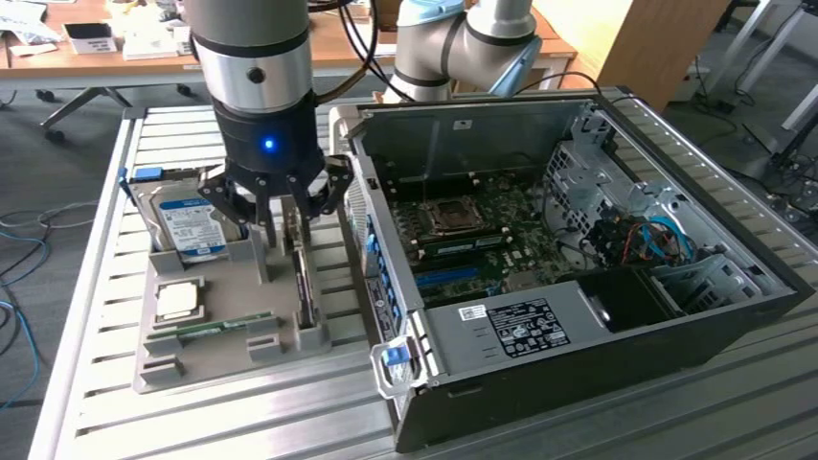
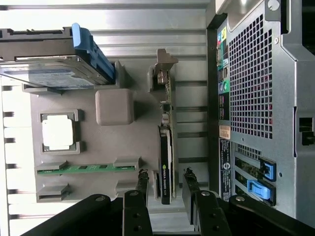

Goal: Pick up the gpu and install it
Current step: 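Pick up the gpu and move the gpu toward the slot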

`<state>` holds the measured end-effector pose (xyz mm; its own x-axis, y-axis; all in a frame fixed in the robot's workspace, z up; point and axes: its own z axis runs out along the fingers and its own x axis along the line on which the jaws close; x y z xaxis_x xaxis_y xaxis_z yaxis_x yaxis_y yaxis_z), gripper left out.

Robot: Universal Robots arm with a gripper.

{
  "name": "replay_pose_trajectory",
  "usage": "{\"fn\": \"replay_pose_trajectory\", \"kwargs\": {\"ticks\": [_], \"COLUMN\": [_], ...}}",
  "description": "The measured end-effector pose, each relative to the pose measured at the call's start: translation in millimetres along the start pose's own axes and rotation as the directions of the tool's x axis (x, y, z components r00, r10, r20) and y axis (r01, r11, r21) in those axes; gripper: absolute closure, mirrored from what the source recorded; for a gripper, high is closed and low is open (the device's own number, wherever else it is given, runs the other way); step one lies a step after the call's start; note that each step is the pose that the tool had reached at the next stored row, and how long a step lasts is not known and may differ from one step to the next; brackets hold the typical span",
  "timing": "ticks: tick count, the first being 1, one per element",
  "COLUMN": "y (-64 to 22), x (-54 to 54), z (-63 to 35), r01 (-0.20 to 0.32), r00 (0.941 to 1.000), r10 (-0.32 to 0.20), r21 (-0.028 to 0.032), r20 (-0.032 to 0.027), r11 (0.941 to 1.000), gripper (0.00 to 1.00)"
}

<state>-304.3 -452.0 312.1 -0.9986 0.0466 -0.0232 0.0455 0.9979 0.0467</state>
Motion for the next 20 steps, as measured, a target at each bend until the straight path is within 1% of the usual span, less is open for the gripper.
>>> {"fn": "replay_pose_trajectory", "kwargs": {"ticks": [11, 20], "y": [1.0, 1.6], "x": [-0.1, -1.4], "z": [10.1, 12.0], "r01": [0.000, 0.000], "r00": [1.0000, 1.0000], "r10": [0.000, 0.000], "r21": [0.0000, -0.0001], "r20": [0.0001, 0.0001], "r11": [1.0000, 1.0000], "gripper": [0.58, 0.58]}}
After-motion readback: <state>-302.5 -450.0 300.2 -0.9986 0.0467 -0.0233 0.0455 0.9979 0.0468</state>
